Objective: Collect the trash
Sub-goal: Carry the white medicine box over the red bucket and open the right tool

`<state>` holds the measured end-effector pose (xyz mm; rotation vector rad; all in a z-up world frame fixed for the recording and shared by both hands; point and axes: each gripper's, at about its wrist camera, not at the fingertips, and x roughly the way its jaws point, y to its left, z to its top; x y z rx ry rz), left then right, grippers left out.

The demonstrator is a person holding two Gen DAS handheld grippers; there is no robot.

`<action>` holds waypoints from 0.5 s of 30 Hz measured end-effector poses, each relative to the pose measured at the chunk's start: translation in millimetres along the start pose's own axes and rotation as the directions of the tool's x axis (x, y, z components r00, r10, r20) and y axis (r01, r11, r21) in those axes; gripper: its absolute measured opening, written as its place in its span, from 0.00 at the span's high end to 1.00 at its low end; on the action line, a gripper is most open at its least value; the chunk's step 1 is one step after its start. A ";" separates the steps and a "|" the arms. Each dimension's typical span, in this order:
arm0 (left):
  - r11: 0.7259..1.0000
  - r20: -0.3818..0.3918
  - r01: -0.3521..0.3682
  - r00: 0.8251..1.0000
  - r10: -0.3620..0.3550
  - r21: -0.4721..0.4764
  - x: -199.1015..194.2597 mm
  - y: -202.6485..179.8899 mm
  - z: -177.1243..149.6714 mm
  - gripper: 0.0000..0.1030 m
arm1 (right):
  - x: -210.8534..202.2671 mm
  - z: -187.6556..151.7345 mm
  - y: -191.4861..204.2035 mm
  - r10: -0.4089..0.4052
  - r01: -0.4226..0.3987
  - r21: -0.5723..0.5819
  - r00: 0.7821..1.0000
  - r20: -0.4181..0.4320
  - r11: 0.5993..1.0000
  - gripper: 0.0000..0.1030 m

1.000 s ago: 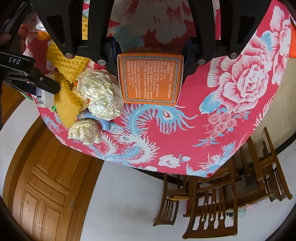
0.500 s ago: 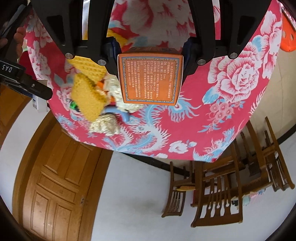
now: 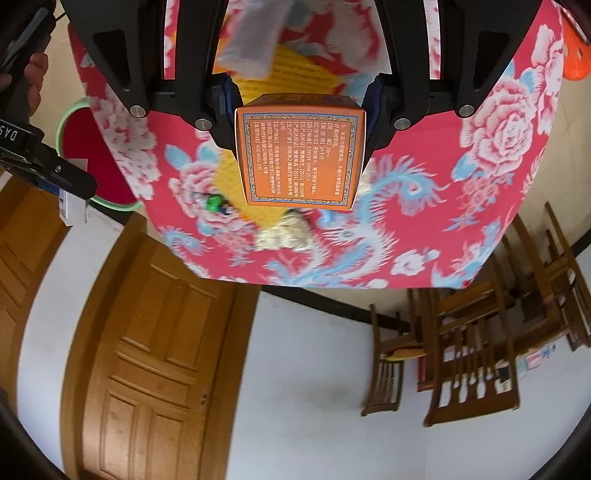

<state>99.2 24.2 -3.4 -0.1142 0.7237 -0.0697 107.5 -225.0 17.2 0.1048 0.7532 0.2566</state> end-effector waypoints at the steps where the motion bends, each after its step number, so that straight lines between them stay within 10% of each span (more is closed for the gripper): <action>1: 1.000 0.001 0.007 1.000 -0.007 0.007 -0.3 -5.8 1.0 0.49 | -4.0 -0.7 -5.0 -0.008 0.008 0.008 1.000 0.003 1.000 0.11; 15: 0.990 -0.023 0.104 0.995 -0.102 0.098 9.6 -84.9 7.8 0.49 | -43.1 -13.5 -70.3 -0.118 0.115 0.092 0.993 0.031 0.989 0.11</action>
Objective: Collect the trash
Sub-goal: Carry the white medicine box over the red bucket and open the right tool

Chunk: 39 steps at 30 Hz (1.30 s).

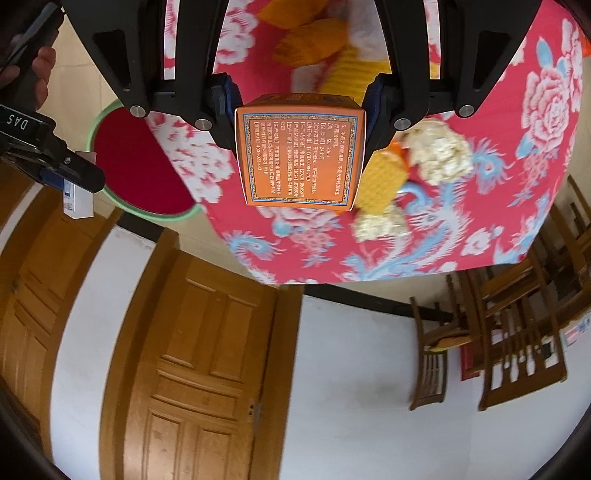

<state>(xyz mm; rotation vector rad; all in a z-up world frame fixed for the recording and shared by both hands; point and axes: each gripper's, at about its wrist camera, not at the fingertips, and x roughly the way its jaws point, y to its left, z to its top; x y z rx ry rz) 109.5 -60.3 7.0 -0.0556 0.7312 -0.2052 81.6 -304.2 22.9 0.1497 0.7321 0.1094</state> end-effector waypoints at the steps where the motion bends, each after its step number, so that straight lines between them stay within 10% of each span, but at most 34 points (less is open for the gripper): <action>1: 1.000 -0.002 0.005 1.000 -0.005 0.007 1.9 -5.7 1.0 0.49 | -1.1 -0.6 -4.5 -0.006 0.006 0.006 1.000 0.002 1.000 0.11; 39: 0.980 -0.125 0.116 0.987 -0.096 0.164 82.3 -131.3 11.7 0.49 | 47.1 -27.4 -123.0 -0.138 0.151 0.138 0.986 -0.097 0.979 0.01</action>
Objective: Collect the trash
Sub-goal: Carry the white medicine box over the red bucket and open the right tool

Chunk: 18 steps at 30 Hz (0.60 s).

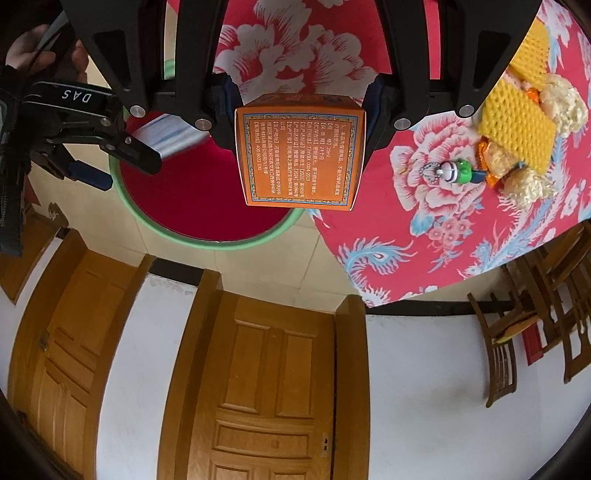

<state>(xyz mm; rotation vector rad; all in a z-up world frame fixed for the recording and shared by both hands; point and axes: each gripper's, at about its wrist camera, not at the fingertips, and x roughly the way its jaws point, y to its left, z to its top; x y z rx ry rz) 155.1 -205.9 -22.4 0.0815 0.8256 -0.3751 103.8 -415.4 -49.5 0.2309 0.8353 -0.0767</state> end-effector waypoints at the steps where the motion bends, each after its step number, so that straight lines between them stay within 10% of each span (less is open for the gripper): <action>1: 1.000 -0.002 0.000 1.000 0.000 0.000 1.2 -0.1 0.0 0.49 | 0.7 0.2 0.8 -0.002 0.002 -0.003 1.000 0.001 1.000 0.01; 18: 0.998 -0.021 0.037 0.999 -0.036 0.050 18.0 -21.0 5.7 0.49 | -20.6 -2.4 -13.6 -0.040 0.038 0.032 0.998 0.046 0.999 0.01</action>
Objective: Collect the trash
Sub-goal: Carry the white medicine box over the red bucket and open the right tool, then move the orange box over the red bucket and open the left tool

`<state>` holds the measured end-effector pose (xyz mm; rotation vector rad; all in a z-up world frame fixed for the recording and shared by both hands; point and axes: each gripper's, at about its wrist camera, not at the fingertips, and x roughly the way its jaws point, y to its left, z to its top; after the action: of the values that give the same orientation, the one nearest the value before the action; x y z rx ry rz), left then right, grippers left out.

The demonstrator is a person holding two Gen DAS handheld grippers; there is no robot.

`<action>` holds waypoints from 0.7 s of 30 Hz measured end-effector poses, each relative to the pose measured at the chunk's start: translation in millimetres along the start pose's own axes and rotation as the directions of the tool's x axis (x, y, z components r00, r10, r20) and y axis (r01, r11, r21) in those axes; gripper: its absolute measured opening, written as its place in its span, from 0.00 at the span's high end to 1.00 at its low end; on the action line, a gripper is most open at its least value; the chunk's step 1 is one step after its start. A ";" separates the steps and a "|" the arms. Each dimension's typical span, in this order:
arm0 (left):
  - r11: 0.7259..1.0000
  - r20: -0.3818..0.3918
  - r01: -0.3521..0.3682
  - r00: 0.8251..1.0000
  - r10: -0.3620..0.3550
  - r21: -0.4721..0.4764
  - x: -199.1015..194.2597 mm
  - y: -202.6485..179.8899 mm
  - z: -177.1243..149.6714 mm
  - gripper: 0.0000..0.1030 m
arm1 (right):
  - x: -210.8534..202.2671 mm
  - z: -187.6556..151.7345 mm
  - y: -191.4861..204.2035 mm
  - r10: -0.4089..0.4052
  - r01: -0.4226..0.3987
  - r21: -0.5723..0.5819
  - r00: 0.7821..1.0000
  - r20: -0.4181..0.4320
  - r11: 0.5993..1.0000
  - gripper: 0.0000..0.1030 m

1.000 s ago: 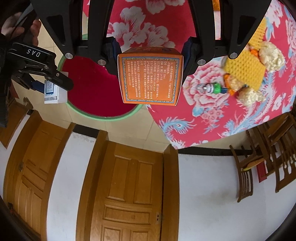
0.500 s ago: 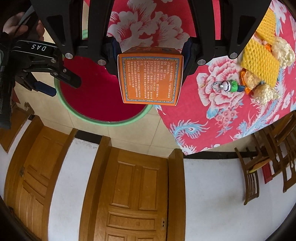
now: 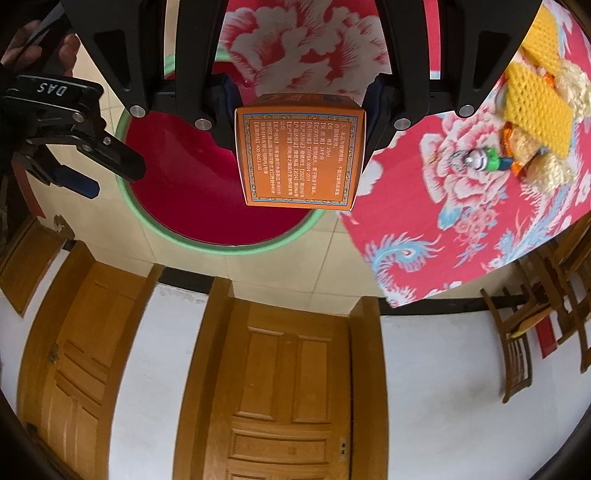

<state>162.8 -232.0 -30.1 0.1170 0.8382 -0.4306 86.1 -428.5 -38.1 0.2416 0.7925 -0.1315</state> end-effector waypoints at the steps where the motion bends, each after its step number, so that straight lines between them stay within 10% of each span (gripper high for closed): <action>1: 1.000 0.000 0.004 1.000 -0.004 0.004 1.8 -2.4 0.5 0.49 | -1.4 -0.3 -2.3 -0.004 0.004 0.005 1.000 0.002 1.000 0.01; 16: 0.998 -0.052 0.060 0.997 -0.058 0.037 34.3 -28.0 5.6 0.46 | -19.6 -13.8 -43.0 -0.071 0.071 0.086 0.997 0.004 0.994 0.01; 21: 0.997 -0.040 0.037 0.999 -0.035 0.063 35.3 -33.1 5.1 0.22 | -21.6 -16.1 -48.8 -0.078 0.078 0.100 0.997 -0.001 0.992 0.01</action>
<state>173.4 -274.8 -50.6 0.1699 0.8658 -0.4907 49.8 -470.8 -41.6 0.3047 0.7932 -0.2457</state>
